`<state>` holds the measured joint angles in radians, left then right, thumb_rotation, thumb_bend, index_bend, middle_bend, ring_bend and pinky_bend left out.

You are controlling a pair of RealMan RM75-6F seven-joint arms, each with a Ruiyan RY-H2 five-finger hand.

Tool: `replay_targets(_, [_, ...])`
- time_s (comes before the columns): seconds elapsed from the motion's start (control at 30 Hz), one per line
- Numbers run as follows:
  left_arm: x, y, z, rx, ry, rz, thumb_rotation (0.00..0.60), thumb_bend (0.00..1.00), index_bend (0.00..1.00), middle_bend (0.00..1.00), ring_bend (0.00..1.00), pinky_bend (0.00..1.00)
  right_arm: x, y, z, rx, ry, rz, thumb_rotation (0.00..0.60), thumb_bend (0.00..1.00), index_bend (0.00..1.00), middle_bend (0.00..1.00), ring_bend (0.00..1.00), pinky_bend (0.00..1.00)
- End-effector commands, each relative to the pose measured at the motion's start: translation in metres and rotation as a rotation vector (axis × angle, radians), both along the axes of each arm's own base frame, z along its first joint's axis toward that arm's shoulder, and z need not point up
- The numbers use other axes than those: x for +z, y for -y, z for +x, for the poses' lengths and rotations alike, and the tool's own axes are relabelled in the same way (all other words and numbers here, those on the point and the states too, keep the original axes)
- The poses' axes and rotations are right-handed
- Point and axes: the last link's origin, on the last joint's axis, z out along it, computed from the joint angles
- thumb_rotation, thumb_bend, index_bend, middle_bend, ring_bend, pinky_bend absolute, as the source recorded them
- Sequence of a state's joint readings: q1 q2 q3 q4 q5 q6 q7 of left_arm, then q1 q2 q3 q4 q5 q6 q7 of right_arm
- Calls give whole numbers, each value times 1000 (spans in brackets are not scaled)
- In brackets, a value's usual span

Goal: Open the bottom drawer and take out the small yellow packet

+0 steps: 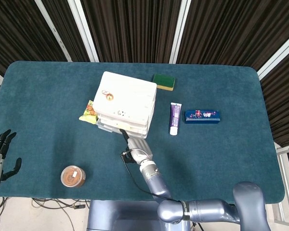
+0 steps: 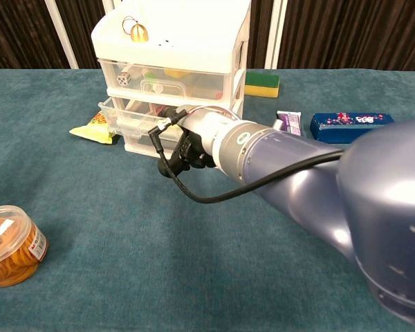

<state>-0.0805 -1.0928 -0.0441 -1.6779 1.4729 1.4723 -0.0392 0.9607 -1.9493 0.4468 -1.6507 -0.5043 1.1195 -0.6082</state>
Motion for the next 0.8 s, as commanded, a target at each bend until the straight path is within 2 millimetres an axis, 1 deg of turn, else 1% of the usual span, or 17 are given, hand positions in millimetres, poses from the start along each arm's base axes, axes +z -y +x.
replay_targets(0.03, [0, 0, 0, 0, 1, 0, 600, 439, 55, 20, 0, 0, 0, 1, 3, 0, 0, 0, 600, 558, 43, 867, 882, 1000])
replay_targets(0.43, [0, 0, 0, 3, 0, -6, 600, 439, 70, 20, 0, 0, 3, -4, 6, 4, 20, 43, 600, 559, 46, 867, 882, 1000])
replay_targets(0.57, [0, 0, 0, 4, 0, -4, 600, 439, 70, 20, 0, 0, 5, -5, 6, 12, 17, 51, 600, 557, 76, 867, 882, 1000])
replay_targets(0.8, [0, 1, 0, 4, -2, -4, 600, 439, 70, 20, 0, 0, 6, -7, 4, 15, 8, 59, 600, 558, 93, 867, 882, 1000])
